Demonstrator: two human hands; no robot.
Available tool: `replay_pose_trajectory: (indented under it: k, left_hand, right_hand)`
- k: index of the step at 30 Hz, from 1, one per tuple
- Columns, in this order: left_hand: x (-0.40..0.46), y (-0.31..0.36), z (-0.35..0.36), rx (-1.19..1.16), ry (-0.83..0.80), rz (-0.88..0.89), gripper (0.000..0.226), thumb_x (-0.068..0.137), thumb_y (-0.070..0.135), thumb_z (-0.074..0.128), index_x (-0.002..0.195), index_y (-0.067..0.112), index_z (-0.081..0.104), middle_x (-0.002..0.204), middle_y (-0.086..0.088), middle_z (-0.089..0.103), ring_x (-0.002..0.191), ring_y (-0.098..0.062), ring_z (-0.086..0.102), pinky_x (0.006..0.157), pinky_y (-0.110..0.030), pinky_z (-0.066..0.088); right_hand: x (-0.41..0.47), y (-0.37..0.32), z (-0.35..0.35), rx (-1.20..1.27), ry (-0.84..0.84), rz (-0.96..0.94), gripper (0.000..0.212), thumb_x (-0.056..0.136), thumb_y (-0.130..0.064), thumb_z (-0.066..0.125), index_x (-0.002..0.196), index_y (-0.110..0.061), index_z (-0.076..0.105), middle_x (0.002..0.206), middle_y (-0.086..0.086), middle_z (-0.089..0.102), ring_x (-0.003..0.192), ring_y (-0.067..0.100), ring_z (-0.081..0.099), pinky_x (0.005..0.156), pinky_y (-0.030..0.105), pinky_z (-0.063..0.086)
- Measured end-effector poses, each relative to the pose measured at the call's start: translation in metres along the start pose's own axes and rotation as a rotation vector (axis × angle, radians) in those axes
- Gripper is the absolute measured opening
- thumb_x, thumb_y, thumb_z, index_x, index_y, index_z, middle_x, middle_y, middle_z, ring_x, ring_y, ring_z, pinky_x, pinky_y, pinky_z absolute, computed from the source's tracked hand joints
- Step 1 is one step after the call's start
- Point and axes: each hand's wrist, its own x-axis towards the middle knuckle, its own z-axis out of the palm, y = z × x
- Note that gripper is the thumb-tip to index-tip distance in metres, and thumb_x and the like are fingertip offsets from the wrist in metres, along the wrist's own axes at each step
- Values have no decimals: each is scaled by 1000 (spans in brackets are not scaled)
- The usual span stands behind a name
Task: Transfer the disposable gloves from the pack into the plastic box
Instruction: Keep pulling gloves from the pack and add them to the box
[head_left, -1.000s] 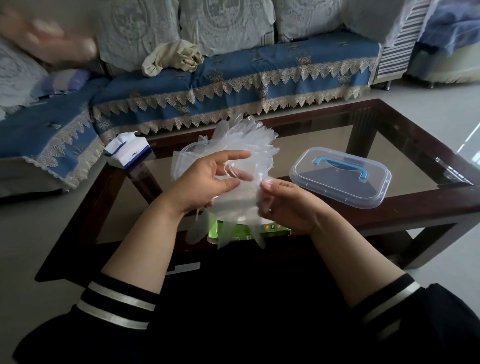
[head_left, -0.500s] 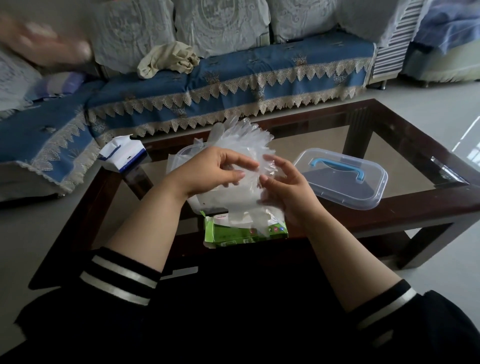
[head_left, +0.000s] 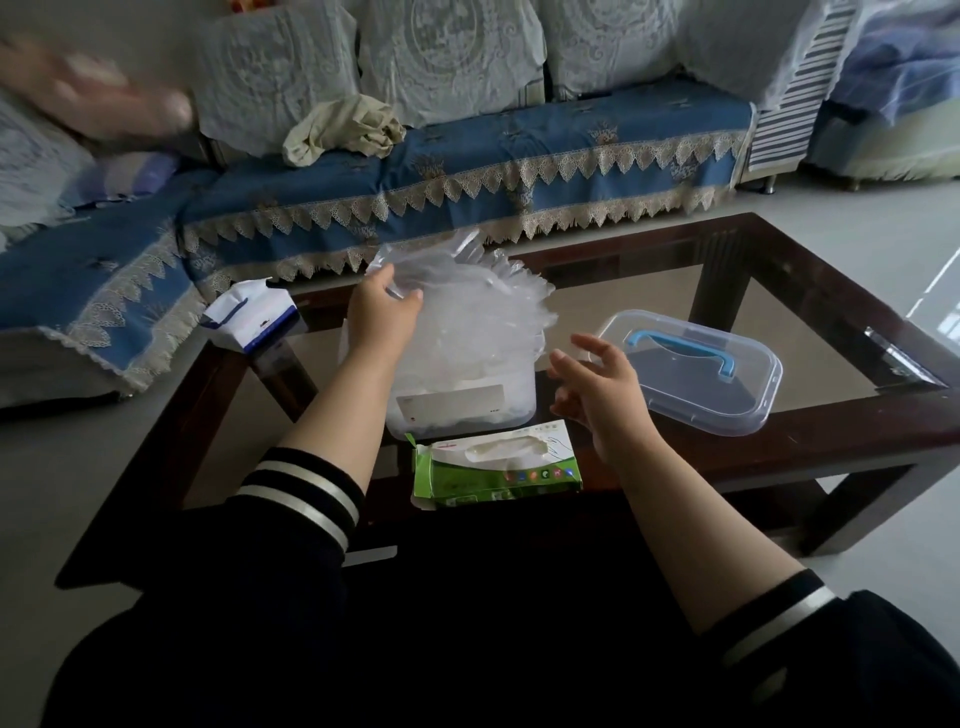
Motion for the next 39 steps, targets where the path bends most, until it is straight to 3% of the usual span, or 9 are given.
replay_pose_trajectory:
  k: [7, 10, 14, 17, 19, 22, 26, 30, 39]
  left_hand:
    - [-12, -22, 9, 478, 7, -87, 67, 90, 43, 60, 146, 13, 39, 147, -14, 44, 135, -35, 36, 107, -47, 38]
    - [-16, -22, 5, 515, -82, -152, 68, 90, 50, 58, 149, 23, 37, 160, -20, 13, 147, -39, 10, 118, -50, 18]
    - [-29, -18, -8, 363, -65, -229, 62, 90, 58, 56, 145, 36, 41, 161, -17, -13, 147, -42, -8, 119, -51, 4]
    - [-54, -24, -10, 174, 303, 136, 35, 94, 40, 59, 125, 24, 64, 158, -20, 18, 145, -37, 19, 119, -33, 19]
    - [-81, -31, -11, 42, 431, 530, 18, 95, 20, 59, 102, 7, 68, 122, -18, 58, 110, -18, 55, 95, -14, 41]
    - [-113, -47, -9, 118, -24, 689, 12, 93, 19, 63, 98, 11, 70, 88, -1, 70, 72, -8, 60, 64, -24, 52]
    - [-119, -64, 3, 527, -574, 389, 50, 90, 35, 66, 136, 26, 52, 135, 4, 58, 123, -19, 53, 97, -34, 43]
    - [-113, -74, 12, 687, -610, 370, 69, 87, 44, 67, 147, 26, 36, 152, 6, 40, 138, -19, 36, 109, -37, 30]
    - [-105, -85, 14, 535, -684, 207, 58, 75, 39, 80, 128, 31, 57, 131, 4, 54, 125, -22, 48, 100, -43, 43]
  right_hand:
    - [4, 17, 8, -372, -153, -85, 10, 88, -17, 67, 93, -10, 61, 71, 5, 68, 55, 16, 53, 59, 32, 49]
    - [8, 31, 11, -652, -186, -175, 11, 84, -25, 71, 83, -17, 64, 71, -3, 66, 59, 7, 53, 62, 27, 46]
    - [12, 45, 12, -1110, -346, -310, 19, 82, -43, 71, 94, -29, 68, 105, -7, 57, 102, 12, 48, 89, 30, 42]
    - [11, 47, 18, -1363, -447, -352, 26, 84, -52, 63, 103, -34, 69, 124, -5, 49, 120, 17, 38, 100, 34, 33]
    - [12, 49, 24, -1522, -531, -363, 32, 91, -53, 53, 115, -36, 66, 134, -5, 44, 126, 19, 34, 103, 37, 30]
    - [11, 56, 32, -1680, -603, -370, 36, 98, -49, 38, 129, -40, 56, 141, -4, 39, 127, 24, 34, 103, 41, 32]
    - [7, 62, 39, -1653, -553, -271, 37, 100, -42, 38, 126, -26, 59, 139, -1, 41, 124, 27, 34, 101, 42, 31]
    - [9, 64, 45, -1480, -427, -192, 27, 94, -36, 54, 113, -23, 70, 128, -1, 48, 118, 25, 38, 97, 36, 36]
    - [0, 55, 40, -974, -144, -360, 6, 88, -8, 64, 87, -5, 69, 94, 2, 57, 88, 19, 56, 85, 33, 46]
